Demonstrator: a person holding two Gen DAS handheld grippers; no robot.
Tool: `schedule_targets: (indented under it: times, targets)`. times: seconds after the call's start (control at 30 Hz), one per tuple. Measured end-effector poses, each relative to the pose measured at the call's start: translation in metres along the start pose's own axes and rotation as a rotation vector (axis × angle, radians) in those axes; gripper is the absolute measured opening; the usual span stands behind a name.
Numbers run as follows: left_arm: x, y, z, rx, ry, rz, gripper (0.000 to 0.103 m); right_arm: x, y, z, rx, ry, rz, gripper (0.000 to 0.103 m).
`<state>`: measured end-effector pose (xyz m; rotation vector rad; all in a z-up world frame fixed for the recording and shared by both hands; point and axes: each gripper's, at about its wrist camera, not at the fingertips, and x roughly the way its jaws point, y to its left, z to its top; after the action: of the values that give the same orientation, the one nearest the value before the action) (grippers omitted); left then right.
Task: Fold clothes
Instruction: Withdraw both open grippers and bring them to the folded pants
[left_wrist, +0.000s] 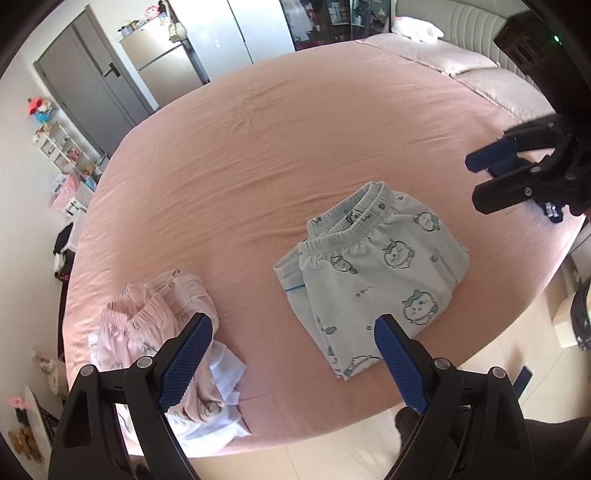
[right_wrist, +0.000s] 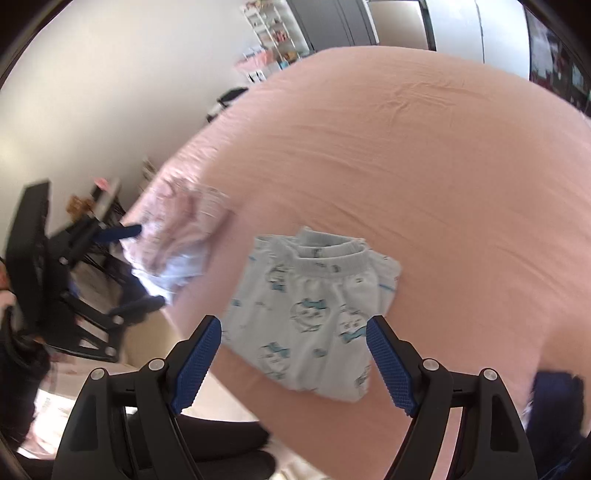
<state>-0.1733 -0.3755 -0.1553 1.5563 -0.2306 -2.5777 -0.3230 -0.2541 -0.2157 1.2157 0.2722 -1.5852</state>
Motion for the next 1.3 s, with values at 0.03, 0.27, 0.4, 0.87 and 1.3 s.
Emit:
schedule_targets:
  times: [0.03,0.27,0.4,0.87,1.3]
  targets:
    - [0.001,0.000,-0.002,-0.015,-0.001,-0.014,0.090,-0.002,-0.001,-0.004,0.027,-0.013,0.026,0.082]
    - [0.006,-0.015,-0.011,-0.124,0.048,-0.138,0.090,0.000,-0.028,-0.042,0.231,-0.032,0.177,0.083]
    - [0.023,-0.030,-0.003,-0.173,0.046,-0.247,0.090,0.009,-0.045,-0.062,0.319,-0.016,0.210,0.084]
    - [0.066,-0.031,-0.011,-0.372,-0.037,-0.395,0.090,0.008,-0.040,-0.062,0.359,-0.047,0.046,0.084]
    - [0.092,0.028,-0.054,-0.678,-0.050,-0.492,0.090,0.038,0.005,-0.056,0.242,-0.059,-0.220,0.084]
